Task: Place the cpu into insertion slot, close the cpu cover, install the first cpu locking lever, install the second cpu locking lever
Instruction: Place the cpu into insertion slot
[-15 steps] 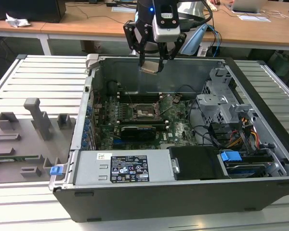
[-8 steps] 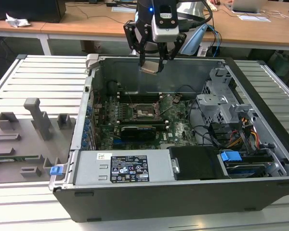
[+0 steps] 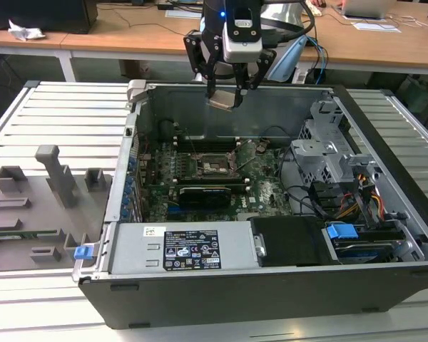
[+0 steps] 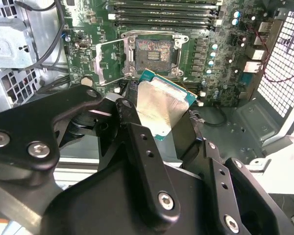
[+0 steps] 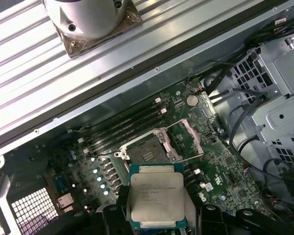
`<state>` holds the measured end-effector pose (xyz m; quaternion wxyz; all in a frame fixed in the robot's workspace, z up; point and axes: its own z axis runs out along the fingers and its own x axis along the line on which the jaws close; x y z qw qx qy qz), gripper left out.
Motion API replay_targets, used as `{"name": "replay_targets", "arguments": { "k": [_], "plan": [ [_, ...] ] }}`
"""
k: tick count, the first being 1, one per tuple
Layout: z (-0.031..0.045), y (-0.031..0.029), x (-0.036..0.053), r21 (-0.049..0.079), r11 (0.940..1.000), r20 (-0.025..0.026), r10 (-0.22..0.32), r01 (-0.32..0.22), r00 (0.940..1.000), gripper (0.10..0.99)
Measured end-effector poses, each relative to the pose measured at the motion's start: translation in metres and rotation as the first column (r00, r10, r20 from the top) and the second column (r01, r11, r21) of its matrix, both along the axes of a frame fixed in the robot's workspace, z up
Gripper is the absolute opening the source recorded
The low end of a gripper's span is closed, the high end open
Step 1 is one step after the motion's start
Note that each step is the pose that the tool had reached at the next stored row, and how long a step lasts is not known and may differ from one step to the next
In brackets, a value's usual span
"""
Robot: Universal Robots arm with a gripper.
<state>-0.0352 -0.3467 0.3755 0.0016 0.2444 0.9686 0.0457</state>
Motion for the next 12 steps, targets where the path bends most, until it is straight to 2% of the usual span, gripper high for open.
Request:
{"name": "replay_targets", "arguments": {
  "k": [12],
  "plan": [
    [-0.0002,0.0,0.0,0.0,0.9991,0.0,-0.043,0.043,0.9991,0.525]
  ]
}}
